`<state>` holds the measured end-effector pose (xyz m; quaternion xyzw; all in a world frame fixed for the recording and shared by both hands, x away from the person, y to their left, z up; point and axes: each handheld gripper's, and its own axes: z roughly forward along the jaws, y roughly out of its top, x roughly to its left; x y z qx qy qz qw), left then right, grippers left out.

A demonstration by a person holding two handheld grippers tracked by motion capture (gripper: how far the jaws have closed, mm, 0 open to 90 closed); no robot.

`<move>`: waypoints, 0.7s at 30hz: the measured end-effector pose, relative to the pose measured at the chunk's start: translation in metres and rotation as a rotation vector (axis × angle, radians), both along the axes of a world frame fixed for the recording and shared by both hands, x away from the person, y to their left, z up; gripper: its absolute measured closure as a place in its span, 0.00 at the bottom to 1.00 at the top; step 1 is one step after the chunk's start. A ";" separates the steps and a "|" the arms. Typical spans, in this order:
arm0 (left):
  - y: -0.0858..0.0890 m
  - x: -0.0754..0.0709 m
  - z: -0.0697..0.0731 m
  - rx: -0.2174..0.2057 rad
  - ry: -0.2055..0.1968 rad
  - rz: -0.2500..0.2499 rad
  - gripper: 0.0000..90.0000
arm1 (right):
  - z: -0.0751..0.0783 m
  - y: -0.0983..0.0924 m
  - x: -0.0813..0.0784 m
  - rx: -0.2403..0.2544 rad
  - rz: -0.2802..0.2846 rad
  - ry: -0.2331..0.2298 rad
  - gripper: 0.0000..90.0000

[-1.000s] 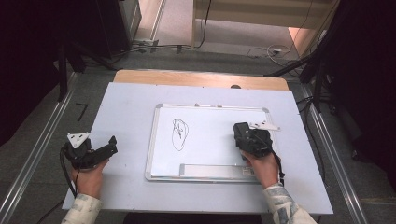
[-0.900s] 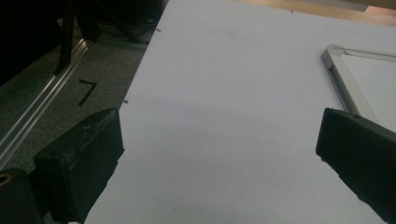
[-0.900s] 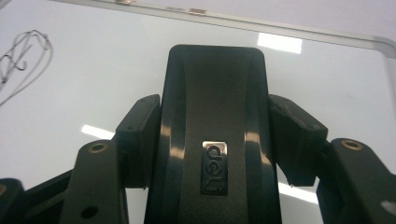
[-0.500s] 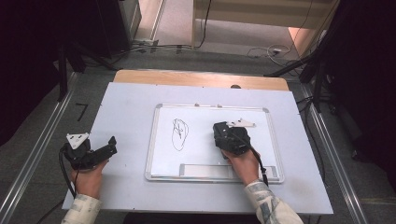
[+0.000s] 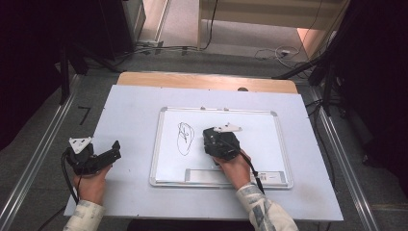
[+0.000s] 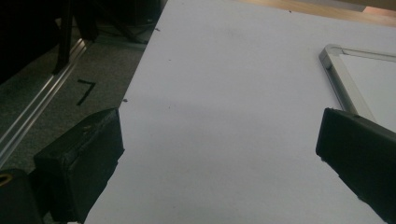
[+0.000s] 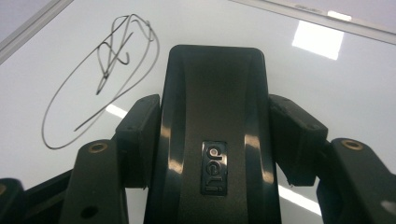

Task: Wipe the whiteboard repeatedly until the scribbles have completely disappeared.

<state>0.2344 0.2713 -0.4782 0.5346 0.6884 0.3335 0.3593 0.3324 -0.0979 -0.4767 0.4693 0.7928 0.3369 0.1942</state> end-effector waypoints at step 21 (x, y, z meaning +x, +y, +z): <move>-0.001 0.001 0.000 0.000 0.001 -0.005 0.02 | -0.013 0.040 -0.004 -0.031 0.066 0.000 0.41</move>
